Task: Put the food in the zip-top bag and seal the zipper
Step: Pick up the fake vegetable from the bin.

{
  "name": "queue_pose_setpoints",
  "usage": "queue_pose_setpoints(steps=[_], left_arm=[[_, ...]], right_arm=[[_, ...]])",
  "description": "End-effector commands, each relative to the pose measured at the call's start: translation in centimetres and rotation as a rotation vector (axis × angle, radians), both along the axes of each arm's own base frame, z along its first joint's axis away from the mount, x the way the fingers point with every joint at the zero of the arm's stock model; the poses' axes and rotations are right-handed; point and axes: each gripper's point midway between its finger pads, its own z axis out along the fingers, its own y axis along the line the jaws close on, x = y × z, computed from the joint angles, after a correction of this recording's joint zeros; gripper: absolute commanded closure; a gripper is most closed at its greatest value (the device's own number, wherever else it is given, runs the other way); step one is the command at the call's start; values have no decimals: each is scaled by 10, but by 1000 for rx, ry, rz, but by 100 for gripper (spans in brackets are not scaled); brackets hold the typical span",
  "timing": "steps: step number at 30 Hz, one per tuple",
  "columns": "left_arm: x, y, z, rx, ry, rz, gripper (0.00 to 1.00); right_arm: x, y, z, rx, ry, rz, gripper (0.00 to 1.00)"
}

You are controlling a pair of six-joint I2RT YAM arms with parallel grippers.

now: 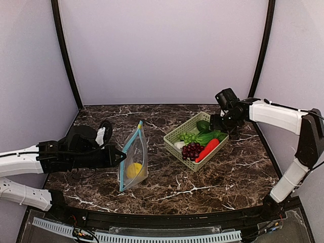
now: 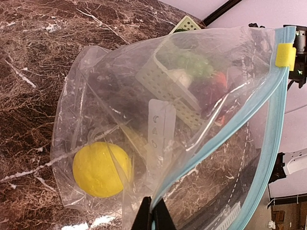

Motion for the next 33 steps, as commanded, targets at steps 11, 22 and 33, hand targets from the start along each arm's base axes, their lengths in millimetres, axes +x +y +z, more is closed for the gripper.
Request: queue_pose_setpoints(steps=[11,22,33], left_arm=[[-3,18,-5,18,13,49,99],[-1,17,-1,4,10,55,99],[1,5,8,-5,2,21,99]], right_arm=[[23,-14,-43,-33,45,13,35],[22,3,-26,83,7,48,81],[8,-8,48,108,-164,69,100]])
